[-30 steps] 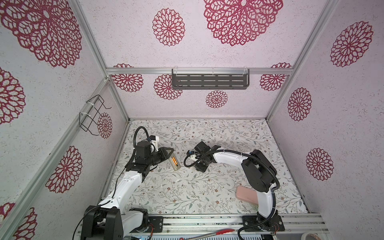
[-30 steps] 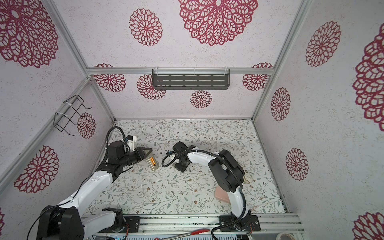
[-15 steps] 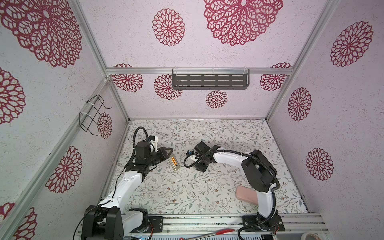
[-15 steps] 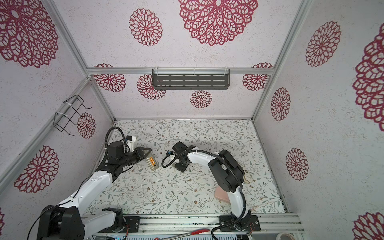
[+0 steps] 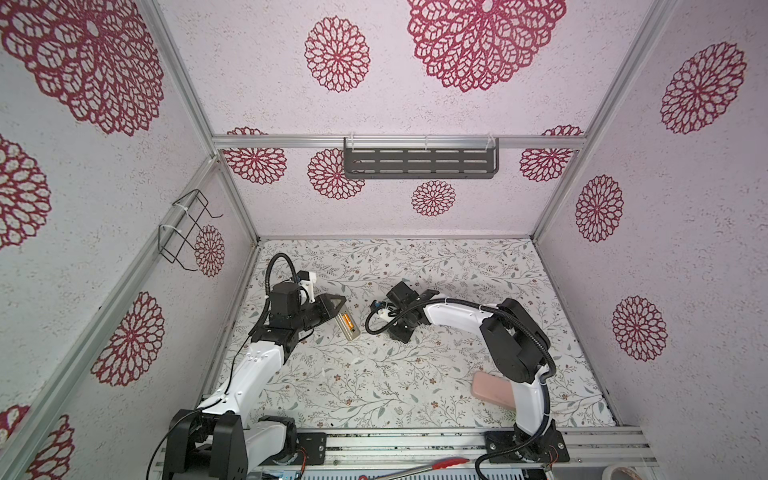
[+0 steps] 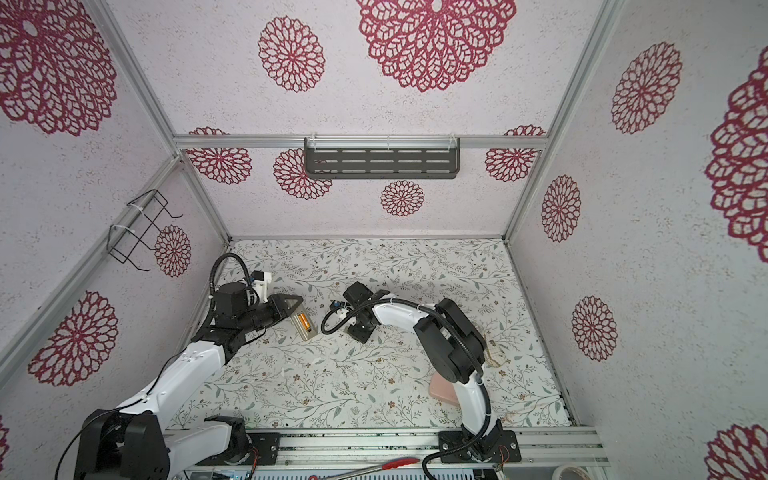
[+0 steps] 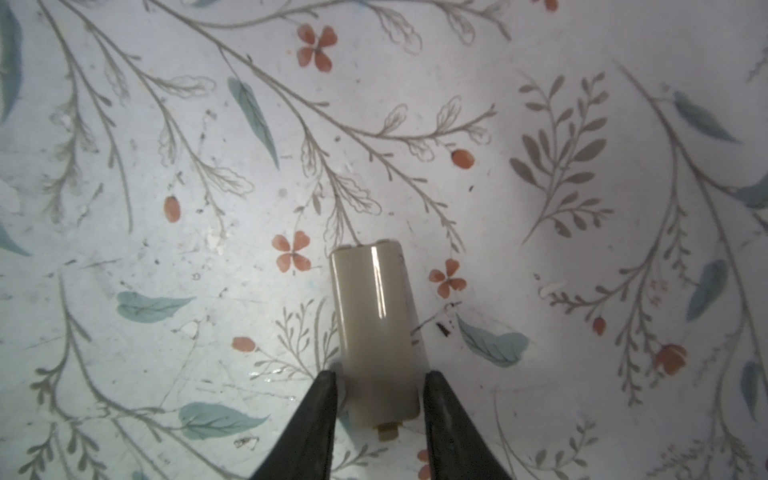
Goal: Load the batteries into the remote control
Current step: 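Lift the cover with the right gripper to the remote's open compartment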
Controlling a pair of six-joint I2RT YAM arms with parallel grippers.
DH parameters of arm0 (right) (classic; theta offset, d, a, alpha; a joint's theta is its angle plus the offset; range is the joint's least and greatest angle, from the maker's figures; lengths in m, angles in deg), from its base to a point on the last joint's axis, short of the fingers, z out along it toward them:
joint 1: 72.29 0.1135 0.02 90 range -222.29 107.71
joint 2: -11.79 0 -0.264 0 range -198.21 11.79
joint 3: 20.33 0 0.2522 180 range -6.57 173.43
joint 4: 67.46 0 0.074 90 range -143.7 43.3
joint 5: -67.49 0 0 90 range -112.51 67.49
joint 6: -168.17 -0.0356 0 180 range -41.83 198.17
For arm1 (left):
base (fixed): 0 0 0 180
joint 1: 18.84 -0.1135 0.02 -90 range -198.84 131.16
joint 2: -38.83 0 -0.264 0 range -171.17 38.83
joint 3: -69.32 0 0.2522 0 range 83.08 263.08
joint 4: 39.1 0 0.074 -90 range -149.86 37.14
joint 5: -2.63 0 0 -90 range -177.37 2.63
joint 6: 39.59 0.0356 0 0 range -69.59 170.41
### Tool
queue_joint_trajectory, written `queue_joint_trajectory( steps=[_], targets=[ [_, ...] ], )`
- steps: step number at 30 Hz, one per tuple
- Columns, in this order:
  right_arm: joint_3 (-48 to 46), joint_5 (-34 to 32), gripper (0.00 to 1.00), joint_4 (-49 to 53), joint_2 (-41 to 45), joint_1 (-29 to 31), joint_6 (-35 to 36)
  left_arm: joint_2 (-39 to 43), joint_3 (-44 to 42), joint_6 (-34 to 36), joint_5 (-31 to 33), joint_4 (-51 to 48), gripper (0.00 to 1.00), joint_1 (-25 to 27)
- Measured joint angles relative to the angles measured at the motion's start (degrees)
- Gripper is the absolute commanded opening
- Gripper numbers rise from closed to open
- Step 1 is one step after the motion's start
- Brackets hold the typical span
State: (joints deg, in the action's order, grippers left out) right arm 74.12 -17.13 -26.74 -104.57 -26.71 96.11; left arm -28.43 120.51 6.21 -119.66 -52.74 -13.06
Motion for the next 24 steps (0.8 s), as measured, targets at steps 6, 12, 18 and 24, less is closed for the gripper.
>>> queue_joint_trajectory(
  steps=[6,12,18,24],
  targets=[
    [0.0,0.5,0.27,0.0,0.0,0.0,0.0,-0.3,-0.1,0.0,0.0,0.0,0.0,-0.1],
    [-1.7,0.9,0.2,-2.0,0.8,0.0,-1.1,-0.7,-0.2,-0.3,0.1,0.2,0.0,-0.1],
    [-8.8,0.7,0.15,-4.7,5.8,0.1,-7.7,-0.7,-1.7,-1.3,1.4,2.4,0.0,-0.1],
    [-14.3,-0.9,0.14,-4.9,15.2,1.8,-16.5,-1.7,-3.8,-4.0,2.3,8.6,0.0,-0.2]
  ],
)
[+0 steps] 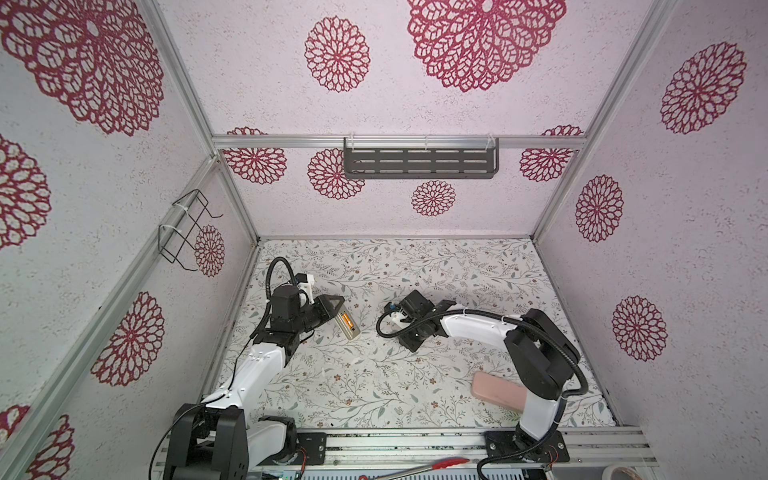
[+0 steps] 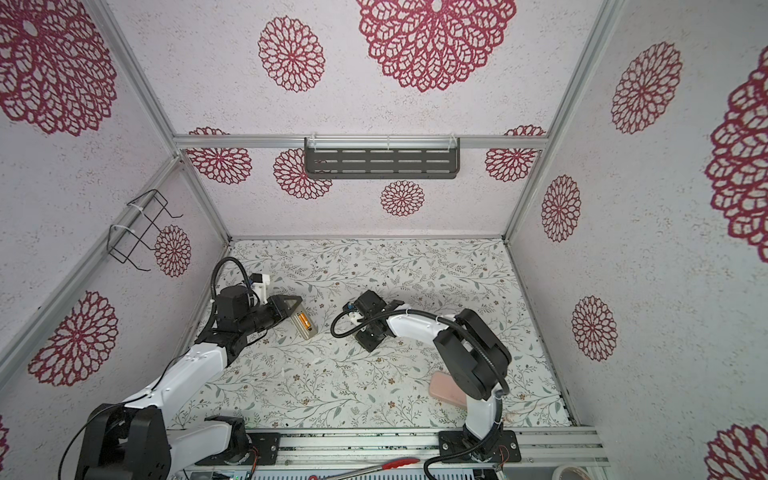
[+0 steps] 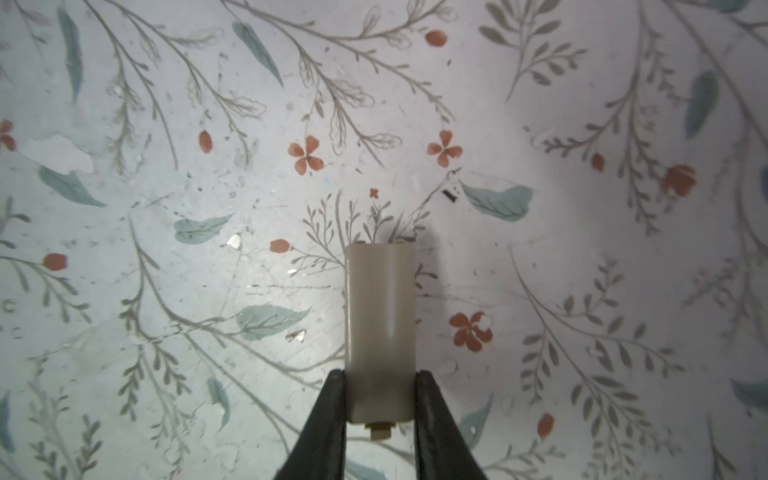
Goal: Load the batteries into the remote control
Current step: 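Lift the cover with the right gripper to the remote's open compartment, then slide the cover over the batteries toward the left gripper with the right gripper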
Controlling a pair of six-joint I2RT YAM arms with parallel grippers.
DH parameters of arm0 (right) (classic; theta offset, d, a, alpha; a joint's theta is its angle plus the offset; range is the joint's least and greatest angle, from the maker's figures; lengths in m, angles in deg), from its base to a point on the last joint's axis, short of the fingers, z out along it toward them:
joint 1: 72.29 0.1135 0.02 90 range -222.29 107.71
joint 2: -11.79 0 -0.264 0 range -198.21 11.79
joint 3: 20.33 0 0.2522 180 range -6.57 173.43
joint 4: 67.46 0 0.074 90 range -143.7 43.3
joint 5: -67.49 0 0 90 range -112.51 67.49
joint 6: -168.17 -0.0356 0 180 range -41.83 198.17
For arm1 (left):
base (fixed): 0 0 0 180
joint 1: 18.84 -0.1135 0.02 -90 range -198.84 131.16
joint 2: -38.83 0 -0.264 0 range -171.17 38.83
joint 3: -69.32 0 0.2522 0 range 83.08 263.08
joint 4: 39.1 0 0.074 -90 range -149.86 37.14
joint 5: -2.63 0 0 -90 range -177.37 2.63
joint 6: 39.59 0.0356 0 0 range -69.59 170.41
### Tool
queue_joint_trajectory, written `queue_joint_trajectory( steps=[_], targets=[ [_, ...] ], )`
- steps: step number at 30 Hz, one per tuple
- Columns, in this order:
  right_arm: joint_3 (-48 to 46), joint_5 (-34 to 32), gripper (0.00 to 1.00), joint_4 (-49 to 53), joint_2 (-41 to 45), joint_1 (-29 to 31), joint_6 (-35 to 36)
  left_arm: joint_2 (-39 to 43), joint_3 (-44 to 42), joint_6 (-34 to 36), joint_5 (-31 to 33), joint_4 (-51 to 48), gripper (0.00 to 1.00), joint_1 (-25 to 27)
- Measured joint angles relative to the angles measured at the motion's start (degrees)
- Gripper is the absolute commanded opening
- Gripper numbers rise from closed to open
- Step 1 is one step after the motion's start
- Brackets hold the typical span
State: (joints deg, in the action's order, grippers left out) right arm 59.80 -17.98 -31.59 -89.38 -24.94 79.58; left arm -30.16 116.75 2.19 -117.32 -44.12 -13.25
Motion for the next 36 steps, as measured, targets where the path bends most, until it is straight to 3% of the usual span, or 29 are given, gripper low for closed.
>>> queue_joint_trajectory(
  steps=[6,13,36],
  targets=[
    [1.5,-1.6,0.13,-1.1,6.9,5.8,-8.4,-0.8,-1.3,-2.2,1.4,5.1,0.0,0.6],
    [9.5,-2.7,0.12,-1.1,5.9,10.1,-13.2,-0.8,-1.5,-2.4,2.4,7.7,0.0,2.1],
    [19.7,-3.4,0.11,2.3,-1.2,10.6,-14.5,-0.8,-3.2,-2.4,2.4,10.5,0.0,3.2]
  ],
)
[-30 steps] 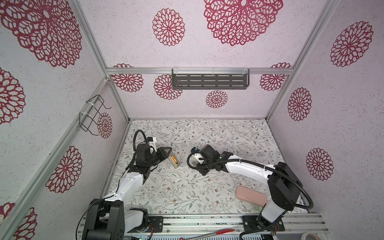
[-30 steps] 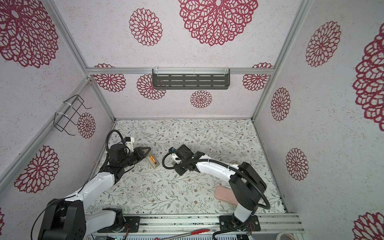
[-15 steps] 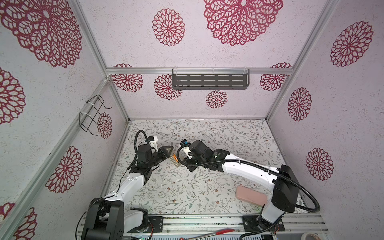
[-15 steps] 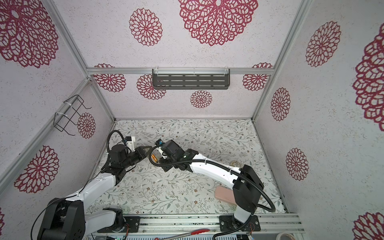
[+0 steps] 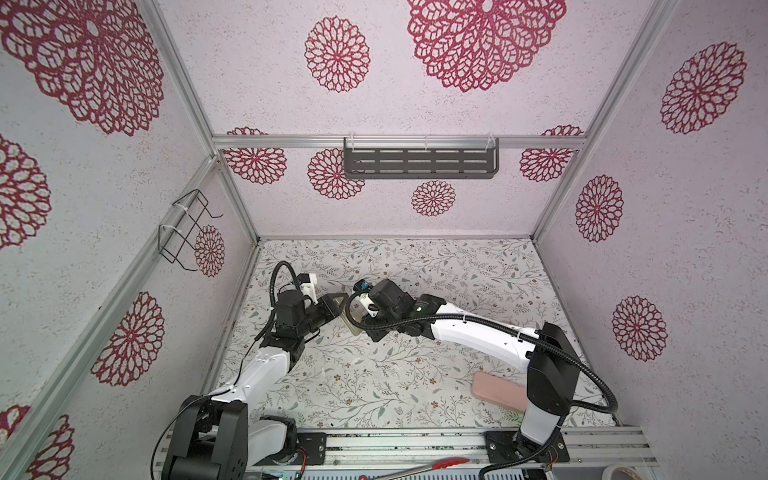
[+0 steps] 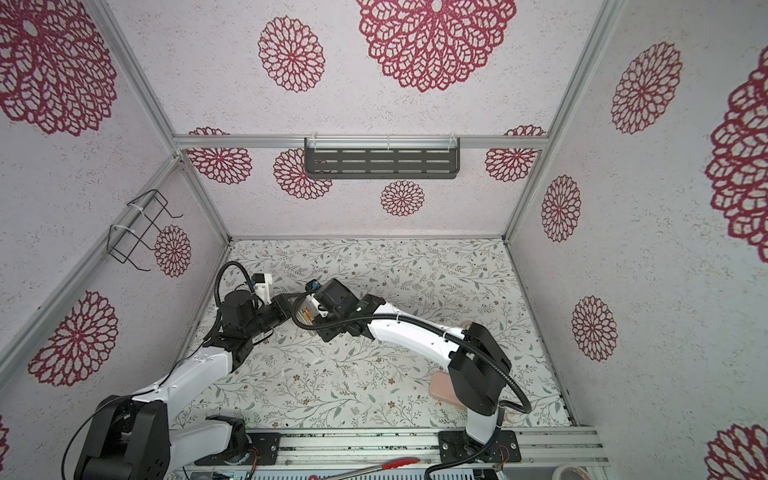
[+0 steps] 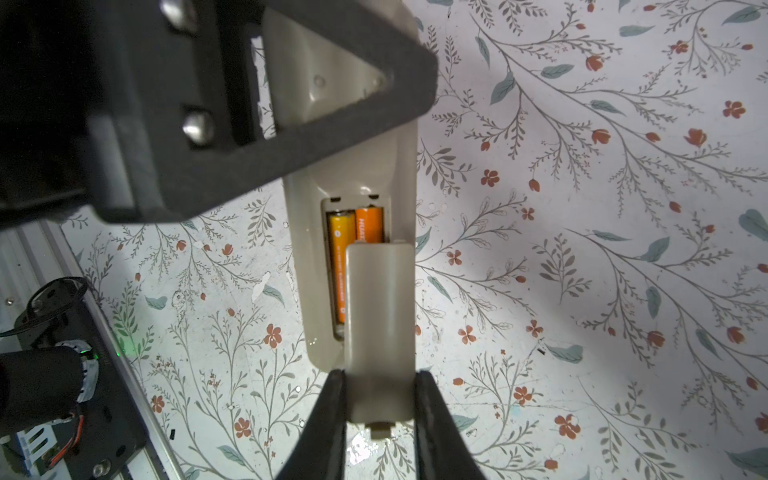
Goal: Load the batteries into the remote control
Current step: 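Slide the cover over the batteries toward the left gripper with the right gripper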
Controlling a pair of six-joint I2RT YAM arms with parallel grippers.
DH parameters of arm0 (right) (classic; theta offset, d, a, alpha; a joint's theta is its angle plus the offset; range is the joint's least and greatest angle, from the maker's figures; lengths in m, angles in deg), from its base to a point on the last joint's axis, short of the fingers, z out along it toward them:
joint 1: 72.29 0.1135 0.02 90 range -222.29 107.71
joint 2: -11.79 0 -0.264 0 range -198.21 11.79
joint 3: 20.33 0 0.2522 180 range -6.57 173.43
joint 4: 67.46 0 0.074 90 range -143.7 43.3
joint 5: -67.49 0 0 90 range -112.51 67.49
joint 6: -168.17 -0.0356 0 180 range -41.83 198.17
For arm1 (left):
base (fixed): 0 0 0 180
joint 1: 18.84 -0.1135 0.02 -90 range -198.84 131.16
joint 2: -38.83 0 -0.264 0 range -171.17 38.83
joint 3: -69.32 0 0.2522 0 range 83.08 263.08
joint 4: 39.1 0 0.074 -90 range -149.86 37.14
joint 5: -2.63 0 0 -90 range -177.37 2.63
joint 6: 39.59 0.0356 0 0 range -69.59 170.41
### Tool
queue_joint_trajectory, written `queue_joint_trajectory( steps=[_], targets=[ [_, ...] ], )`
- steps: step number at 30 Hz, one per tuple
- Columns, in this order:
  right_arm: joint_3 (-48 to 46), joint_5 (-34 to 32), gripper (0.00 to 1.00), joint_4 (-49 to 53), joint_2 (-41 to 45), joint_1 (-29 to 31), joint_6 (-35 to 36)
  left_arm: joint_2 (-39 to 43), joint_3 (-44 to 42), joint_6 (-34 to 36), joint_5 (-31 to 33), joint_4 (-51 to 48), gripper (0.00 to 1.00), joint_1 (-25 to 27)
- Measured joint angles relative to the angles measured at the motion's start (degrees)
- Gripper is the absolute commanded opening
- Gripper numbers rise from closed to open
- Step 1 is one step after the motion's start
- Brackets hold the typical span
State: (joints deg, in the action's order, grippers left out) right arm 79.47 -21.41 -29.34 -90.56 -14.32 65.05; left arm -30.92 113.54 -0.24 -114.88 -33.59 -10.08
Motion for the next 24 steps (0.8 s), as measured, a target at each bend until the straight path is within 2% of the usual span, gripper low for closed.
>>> queue_joint_trajectory(
  steps=[24],
  targets=[
    [1.7,0.7,0.09,0.0,-2.1,0.1,0.5,0.0,-0.5,-0.1,0.0,0.7,0.0,0.4]
  ],
)
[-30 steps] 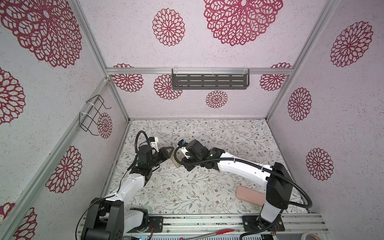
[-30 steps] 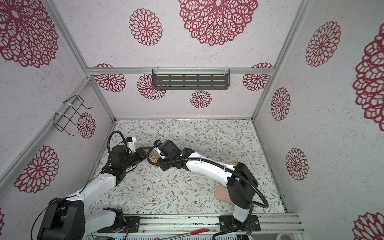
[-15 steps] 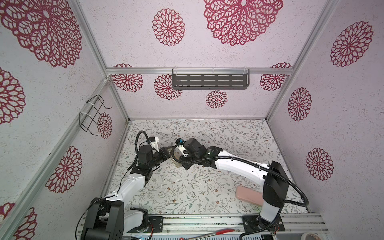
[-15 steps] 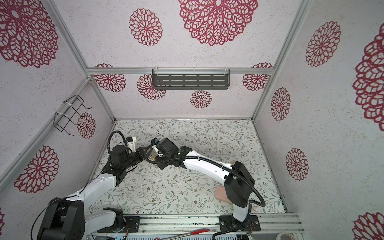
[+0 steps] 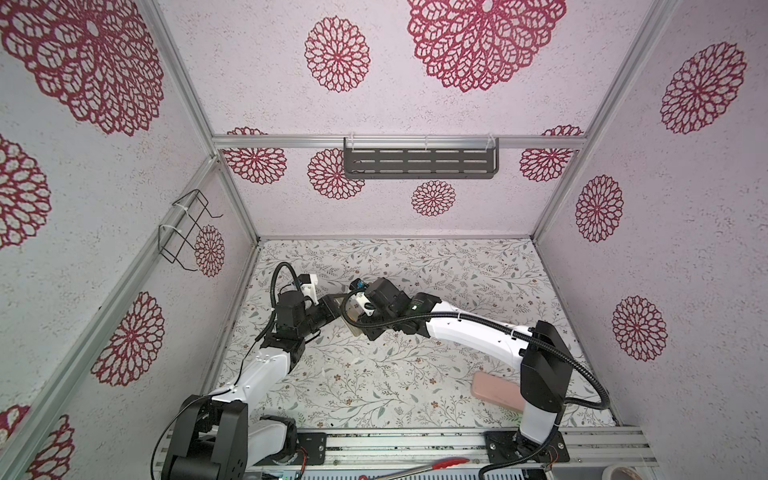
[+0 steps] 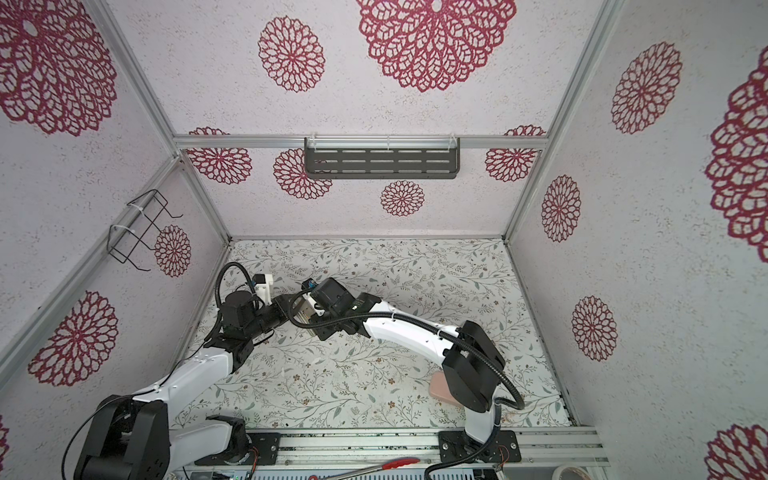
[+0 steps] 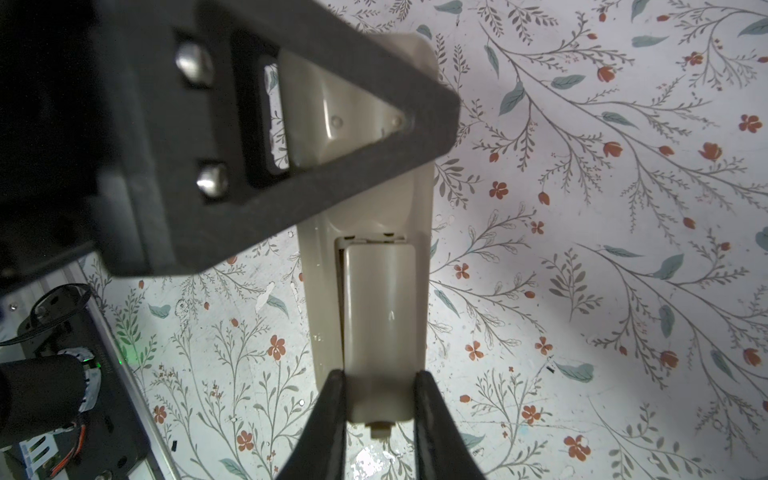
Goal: Load the batteries into the remote control
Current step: 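Slide the cover over the batteries toward the left gripper with the right gripper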
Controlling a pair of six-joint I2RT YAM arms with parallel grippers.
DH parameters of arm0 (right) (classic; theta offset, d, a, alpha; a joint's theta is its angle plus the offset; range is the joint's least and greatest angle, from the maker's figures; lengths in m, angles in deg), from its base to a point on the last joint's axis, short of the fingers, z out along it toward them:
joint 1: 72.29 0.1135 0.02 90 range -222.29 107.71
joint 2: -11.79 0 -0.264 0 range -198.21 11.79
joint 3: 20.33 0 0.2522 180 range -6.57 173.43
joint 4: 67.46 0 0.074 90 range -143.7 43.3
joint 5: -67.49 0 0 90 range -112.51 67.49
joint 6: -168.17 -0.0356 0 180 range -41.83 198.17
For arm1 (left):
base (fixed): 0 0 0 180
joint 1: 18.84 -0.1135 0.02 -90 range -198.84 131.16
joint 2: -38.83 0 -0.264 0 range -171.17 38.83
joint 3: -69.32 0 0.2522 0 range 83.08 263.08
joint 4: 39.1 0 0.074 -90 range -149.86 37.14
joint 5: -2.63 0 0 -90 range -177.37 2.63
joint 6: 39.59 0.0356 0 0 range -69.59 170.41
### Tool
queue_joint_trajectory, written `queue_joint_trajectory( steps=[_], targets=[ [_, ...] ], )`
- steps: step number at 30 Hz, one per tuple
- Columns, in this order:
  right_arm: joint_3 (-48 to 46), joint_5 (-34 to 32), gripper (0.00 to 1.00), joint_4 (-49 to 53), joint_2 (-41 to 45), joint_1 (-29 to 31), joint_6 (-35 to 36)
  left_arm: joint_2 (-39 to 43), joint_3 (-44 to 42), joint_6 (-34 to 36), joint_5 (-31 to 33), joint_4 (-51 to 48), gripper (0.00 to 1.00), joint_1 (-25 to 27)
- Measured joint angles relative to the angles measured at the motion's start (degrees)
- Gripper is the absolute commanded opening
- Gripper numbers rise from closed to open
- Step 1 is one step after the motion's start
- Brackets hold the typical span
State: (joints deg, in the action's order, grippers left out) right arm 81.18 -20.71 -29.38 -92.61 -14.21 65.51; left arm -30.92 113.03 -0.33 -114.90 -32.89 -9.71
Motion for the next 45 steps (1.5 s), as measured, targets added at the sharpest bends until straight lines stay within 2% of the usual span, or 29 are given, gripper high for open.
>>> queue_joint_trajectory(
  steps=[32,45],
  targets=[
    [4.5,3.5,0.09,4.1,-3.1,-0.1,1.1,0.1,-2.0,-0.1,-0.2,3.4,0.0,0.0],
    [6.3,3.0,0.18,6.7,-3.3,-0.1,3.0,0.1,-2.9,-0.5,-2.2,7.8,0.0,0.0]
  ],
)
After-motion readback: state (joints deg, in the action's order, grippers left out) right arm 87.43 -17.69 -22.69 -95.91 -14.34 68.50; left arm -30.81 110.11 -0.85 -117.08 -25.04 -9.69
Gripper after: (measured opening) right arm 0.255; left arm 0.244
